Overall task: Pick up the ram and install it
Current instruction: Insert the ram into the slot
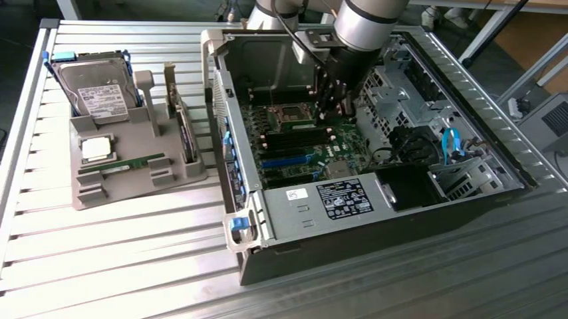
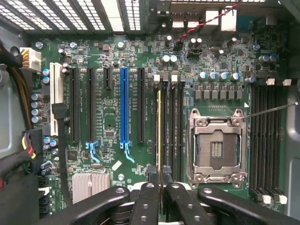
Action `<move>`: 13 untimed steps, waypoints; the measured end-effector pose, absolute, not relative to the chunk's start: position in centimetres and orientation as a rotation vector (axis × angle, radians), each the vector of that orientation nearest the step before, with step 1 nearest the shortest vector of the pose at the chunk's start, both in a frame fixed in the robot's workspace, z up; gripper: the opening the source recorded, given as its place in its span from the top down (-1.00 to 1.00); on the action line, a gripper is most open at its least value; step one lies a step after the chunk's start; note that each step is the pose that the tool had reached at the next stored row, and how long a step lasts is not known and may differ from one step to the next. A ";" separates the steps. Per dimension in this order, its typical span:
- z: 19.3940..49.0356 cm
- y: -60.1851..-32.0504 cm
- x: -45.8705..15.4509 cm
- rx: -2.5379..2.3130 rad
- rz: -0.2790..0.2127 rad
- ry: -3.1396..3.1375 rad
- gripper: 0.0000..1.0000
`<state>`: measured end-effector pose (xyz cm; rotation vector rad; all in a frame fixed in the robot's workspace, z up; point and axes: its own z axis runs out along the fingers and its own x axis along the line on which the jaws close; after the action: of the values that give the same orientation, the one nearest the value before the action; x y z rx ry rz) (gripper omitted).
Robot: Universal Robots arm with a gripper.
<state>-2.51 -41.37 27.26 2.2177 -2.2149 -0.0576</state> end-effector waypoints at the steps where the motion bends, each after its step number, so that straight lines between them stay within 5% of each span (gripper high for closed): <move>1: 27.1 -41.4 -2.5 2.214 -0.058 -2.219 0.77; 13: 25.8 -42.0 -3.0 2.222 -0.058 -2.210 0.77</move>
<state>-2.96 -42.00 25.79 2.2219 -2.2105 -0.0576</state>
